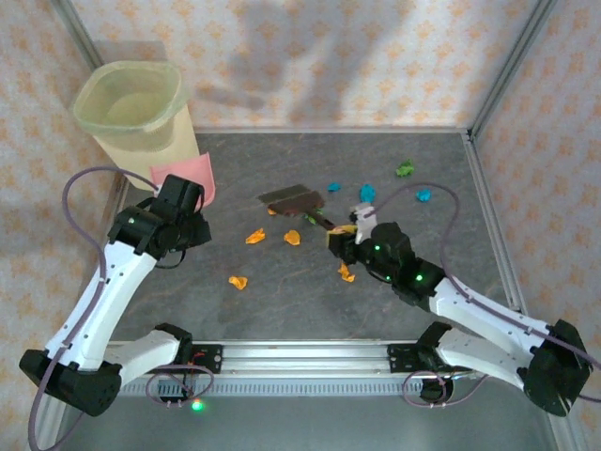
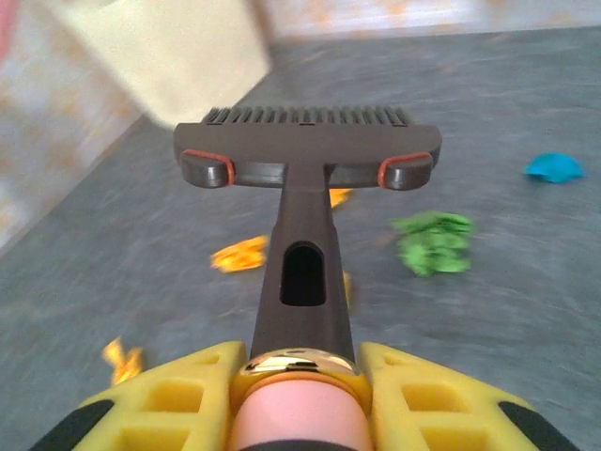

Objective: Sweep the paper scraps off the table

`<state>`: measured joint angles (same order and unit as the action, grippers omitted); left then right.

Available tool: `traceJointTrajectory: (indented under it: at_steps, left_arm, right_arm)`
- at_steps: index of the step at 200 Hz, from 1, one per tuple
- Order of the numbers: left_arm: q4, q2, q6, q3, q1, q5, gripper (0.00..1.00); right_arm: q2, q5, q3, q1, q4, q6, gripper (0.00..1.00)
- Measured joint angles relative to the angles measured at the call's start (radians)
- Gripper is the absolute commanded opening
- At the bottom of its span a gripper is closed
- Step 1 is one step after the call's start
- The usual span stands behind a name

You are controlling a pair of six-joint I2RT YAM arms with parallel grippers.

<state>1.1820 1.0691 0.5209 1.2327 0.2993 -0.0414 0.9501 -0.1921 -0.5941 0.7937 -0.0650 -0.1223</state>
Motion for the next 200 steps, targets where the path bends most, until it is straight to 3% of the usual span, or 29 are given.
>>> traceJointTrajectory:
  at_steps: [62, 97, 167, 200]
  left_arm:
    - [0.061, 0.011, -0.055, 0.0, -0.004, 0.061, 0.0]
    - [0.072, 0.029, -0.068, 0.0, -0.02, 0.067, 0.0]
    - [0.071, 0.026, -0.069, -0.002, -0.021, 0.068, 0.0]
    - [0.07, 0.024, -0.068, -0.014, -0.021, 0.078, 0.0]
  right_arm:
    - [0.027, -0.029, -0.204, 0.235, 0.329, 0.267, 0.0]
    - [0.08, -0.027, -0.221, 0.323, 0.409, 0.367, 0.0]
    - [0.345, -0.062, -0.361, 0.377, 0.418, 0.485, 0.0]
    - [0.375, -0.012, -0.381, 0.377, 0.47, 0.521, 0.0]
